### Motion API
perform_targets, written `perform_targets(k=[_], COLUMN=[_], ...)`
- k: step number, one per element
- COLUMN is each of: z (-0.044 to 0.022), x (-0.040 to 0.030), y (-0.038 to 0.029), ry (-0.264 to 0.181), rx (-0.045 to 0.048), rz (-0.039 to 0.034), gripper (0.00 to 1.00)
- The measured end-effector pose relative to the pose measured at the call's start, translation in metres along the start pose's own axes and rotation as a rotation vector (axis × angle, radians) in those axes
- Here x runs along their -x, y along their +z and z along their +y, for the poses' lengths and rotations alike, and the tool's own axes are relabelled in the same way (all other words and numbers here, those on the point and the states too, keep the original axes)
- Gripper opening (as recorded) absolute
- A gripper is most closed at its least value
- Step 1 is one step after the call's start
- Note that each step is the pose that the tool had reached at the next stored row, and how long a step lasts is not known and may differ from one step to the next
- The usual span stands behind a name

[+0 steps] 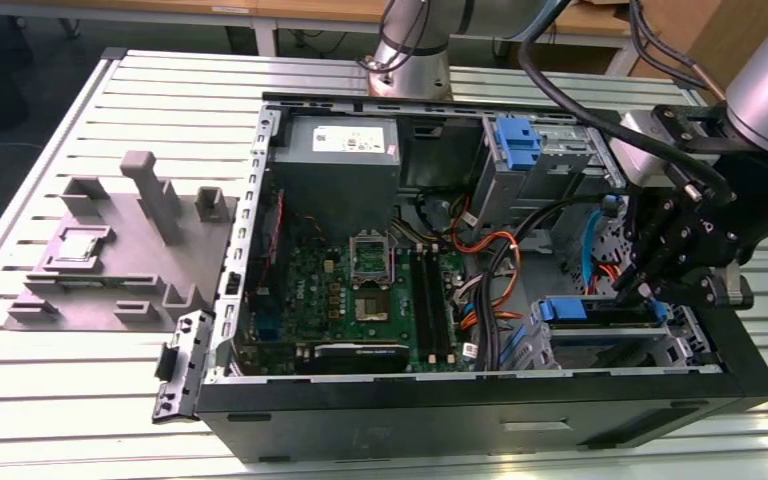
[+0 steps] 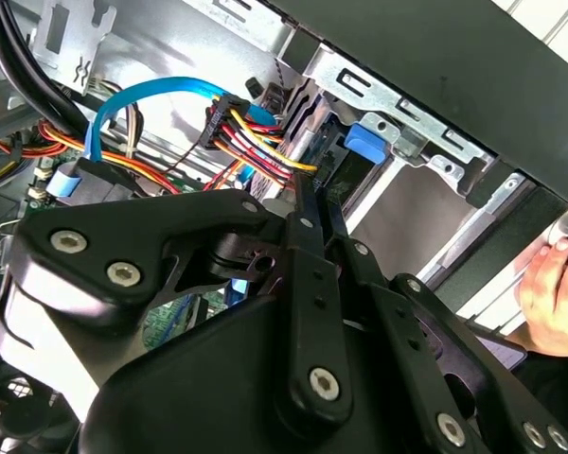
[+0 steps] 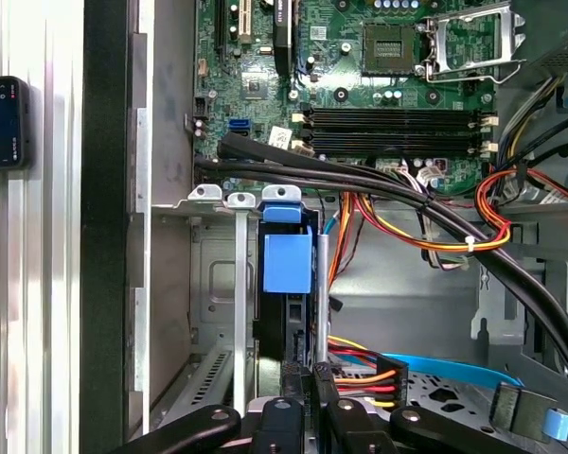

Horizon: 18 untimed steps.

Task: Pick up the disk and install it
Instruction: 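Insert the first disk wire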

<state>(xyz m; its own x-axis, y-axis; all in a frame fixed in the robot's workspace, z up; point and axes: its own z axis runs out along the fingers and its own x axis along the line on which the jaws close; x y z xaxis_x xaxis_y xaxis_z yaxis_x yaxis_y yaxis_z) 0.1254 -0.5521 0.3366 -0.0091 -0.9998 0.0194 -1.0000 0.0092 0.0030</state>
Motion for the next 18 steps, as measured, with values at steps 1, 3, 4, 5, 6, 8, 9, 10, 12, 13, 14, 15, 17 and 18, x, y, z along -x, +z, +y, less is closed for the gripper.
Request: perform_targets(k=[1, 3, 4, 5, 6, 8, 9, 10, 12, 13, 14, 15, 17, 18], z=[0.0, 0.0, 0.0, 0.0, 0.0, 0.0, 0.0, 0.0, 0.0, 0.0, 0.0, 0.0, 0.0, 0.0], x=[-0.0001, -0.0005, -0.0008, -0.0011, -0.0013, -0.0014, -0.0015, -0.0016, -0.0016, -0.0016, -0.0016, -0.0016, -0.0017, -0.0018], y=[0.0001, 0.0002, 0.0002, 0.0002, 0.0002, 0.0001, -0.0001, -0.0003, -0.0006, -0.0006, -0.0008, -0.001, -0.0008, -0.0006], ry=[0.0, 0.0, 0.0, 0.0, 0.0, 0.0, 0.0, 0.0, 0.0, 0.0, 0.0, 0.0, 0.0, 0.0], rx=[0.0, 0.0, 0.0, 0.0, 0.0, 0.0, 0.0, 0.0, 0.0, 0.0, 0.0, 0.0, 0.0001, 0.0001], rz=[-0.0001, -0.0001, 0.0, 0.0, 0.0, 0.0, 0.0, -0.0002, -0.0003, -0.0005, -0.0005, -0.0014, -0.0074, -0.0112], gripper=[0.16, 0.16, 0.16, 0.16, 0.16, 0.16, 0.16, 0.16, 0.16, 0.16, 0.16, 0.16, 0.16, 0.16])
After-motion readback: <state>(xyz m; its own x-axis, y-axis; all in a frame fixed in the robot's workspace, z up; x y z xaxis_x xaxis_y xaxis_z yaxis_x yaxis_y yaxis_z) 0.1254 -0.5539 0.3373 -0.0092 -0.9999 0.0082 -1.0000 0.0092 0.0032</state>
